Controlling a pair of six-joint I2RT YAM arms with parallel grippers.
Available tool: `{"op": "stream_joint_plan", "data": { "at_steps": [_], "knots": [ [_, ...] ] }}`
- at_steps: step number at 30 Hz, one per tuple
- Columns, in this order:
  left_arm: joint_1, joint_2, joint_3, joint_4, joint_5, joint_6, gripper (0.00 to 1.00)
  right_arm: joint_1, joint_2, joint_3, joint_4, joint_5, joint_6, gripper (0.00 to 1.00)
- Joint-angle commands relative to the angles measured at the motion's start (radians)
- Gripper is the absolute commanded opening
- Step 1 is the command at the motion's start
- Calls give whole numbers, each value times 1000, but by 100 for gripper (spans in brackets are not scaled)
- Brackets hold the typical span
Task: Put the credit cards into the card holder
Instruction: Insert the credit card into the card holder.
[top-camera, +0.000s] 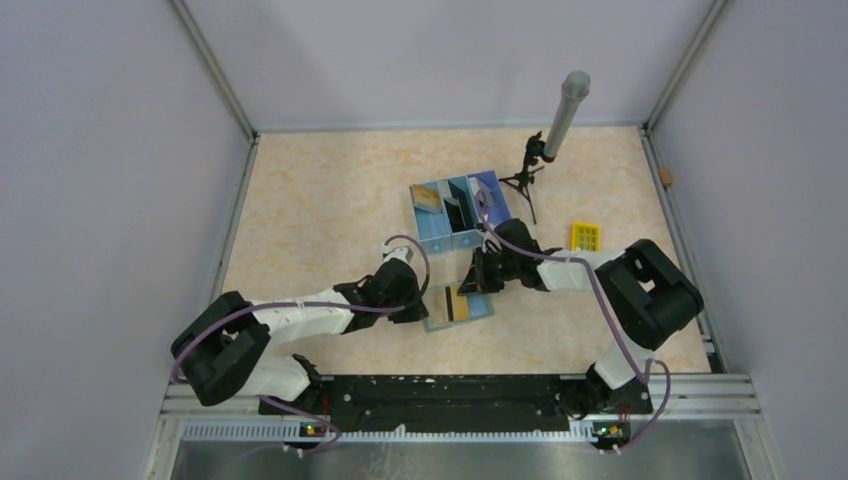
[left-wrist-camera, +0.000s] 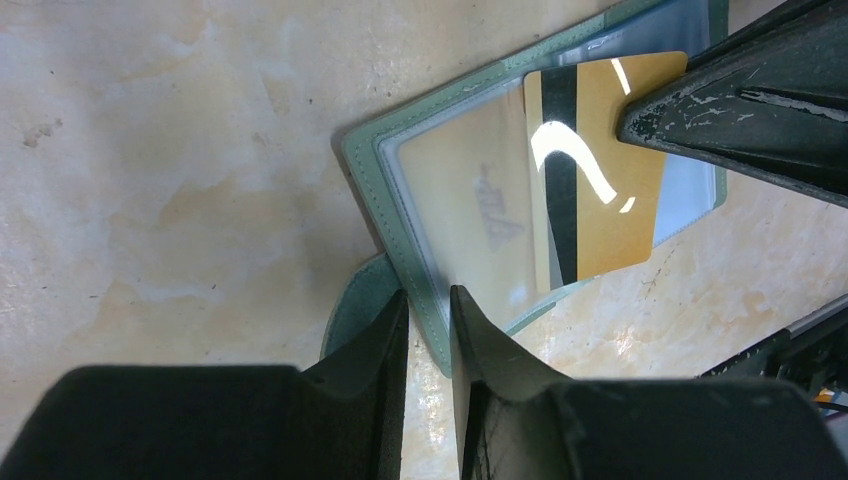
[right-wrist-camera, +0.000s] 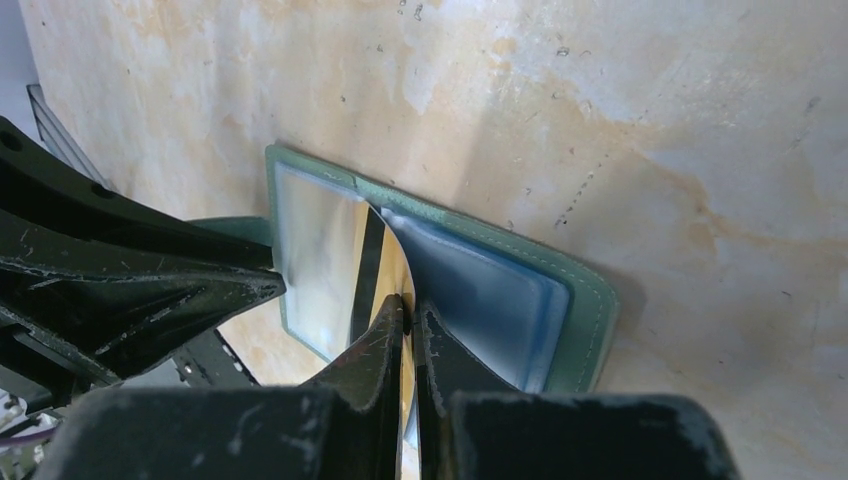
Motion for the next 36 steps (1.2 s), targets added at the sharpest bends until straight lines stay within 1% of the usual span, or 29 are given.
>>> {"op": "stream_joint_plan", "data": {
  "at_steps": [1,14,25,36],
  "knots": [
    [1,28,14,22,-47,23,23,30,56,14,-117,73,-83,0],
    [1,61,22,34,-49,29,22,69,119,54,-180,117,-90,0],
    [2,62,23,10,-81,25,21,70,70,94,-335,231,-134,0],
    [2,64,23,5,-94,37,21,67,59,162,-407,283,-168,0]
  ]
}}
